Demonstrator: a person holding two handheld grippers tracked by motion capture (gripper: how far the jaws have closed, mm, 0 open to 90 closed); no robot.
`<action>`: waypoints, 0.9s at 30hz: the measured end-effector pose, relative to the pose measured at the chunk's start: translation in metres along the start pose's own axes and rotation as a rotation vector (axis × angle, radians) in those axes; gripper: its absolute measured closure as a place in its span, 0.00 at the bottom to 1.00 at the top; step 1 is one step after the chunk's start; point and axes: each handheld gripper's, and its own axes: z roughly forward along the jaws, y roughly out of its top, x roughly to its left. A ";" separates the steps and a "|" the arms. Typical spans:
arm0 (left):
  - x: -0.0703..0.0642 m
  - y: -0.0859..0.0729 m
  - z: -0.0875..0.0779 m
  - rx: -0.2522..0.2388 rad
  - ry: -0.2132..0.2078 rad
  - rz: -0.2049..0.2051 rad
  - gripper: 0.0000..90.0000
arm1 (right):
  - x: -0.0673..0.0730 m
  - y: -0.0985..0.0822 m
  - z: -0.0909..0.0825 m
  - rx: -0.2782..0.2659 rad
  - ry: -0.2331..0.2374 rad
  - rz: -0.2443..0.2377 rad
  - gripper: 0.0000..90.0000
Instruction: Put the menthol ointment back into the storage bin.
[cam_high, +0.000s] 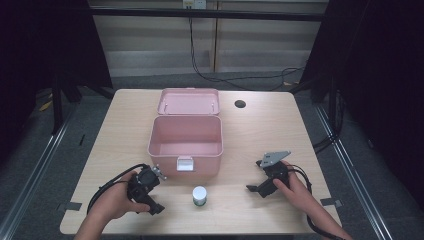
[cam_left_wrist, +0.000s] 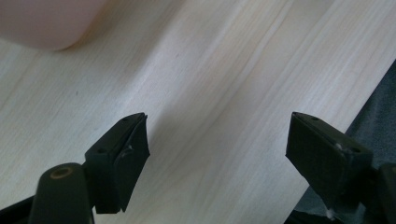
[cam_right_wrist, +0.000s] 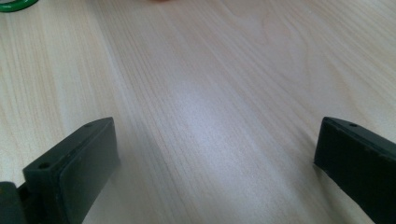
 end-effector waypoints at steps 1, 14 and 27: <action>-0.001 0.002 -0.001 0.013 -0.003 0.006 0.23 | 0.000 0.000 0.000 0.000 0.000 0.000 0.00; -0.026 0.035 -0.002 0.039 -0.033 0.091 0.25 | 0.000 0.000 0.000 0.000 0.000 0.000 0.00; -0.034 0.061 0.011 0.081 -0.054 0.112 0.27 | 0.000 0.000 0.000 0.000 0.000 0.000 0.00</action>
